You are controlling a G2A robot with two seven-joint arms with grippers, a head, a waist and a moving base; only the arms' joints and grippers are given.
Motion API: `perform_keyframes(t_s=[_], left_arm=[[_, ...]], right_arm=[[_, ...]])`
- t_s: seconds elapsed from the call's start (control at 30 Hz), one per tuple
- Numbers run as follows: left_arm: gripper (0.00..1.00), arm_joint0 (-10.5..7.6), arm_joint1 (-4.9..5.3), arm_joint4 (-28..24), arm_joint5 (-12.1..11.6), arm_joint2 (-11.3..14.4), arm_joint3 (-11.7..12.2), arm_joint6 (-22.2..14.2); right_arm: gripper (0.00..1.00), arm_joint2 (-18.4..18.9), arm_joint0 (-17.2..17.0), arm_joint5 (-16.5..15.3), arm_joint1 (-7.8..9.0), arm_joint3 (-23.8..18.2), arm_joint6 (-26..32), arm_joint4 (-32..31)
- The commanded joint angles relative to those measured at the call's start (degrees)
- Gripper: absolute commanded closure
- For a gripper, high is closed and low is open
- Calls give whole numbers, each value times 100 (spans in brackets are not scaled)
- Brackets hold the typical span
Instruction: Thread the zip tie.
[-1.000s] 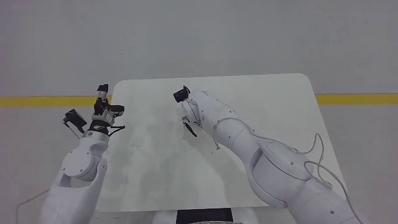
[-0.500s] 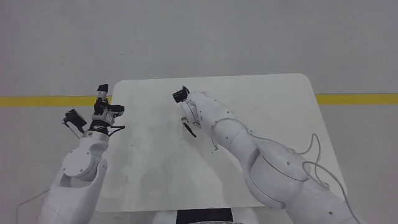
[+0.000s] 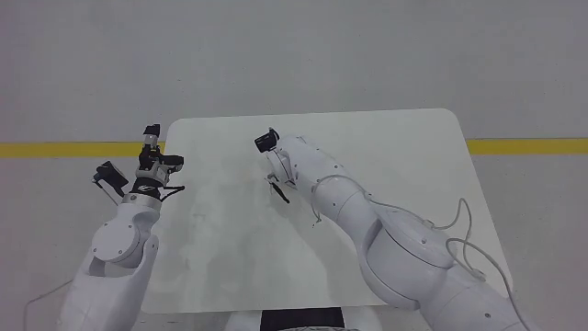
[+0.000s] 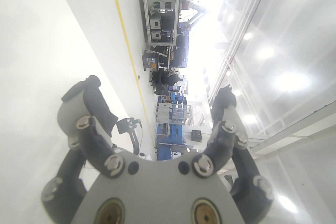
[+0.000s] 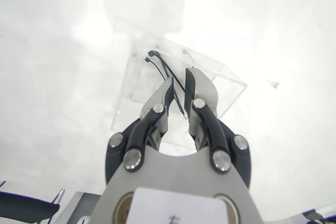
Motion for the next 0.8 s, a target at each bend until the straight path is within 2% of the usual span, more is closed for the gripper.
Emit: perform_keyframes(t_s=[0.0, 0.03, 0.17, 0.57, 0.77], left_arm=[[0, 0, 0, 0, 0, 0, 0, 0], [0, 0, 0, 0, 0, 0, 0, 0], [0, 0, 0, 0, 0, 0, 0, 0], [0, 0, 0, 0, 0, 0, 0, 0], [0, 0, 0, 0, 0, 0, 0, 0]], right_arm=[[87, 13, -3, -15, -12, 26, 17, -16], [87, 20, -3, -20, -18, 36, 19, -23], [100, 48, -4, -28, -43, 81, 27, -56], [100, 158, 119, -59, -81, 104, 143, -170], [100, 261, 172, -262, -48, 72, 270, -149]])
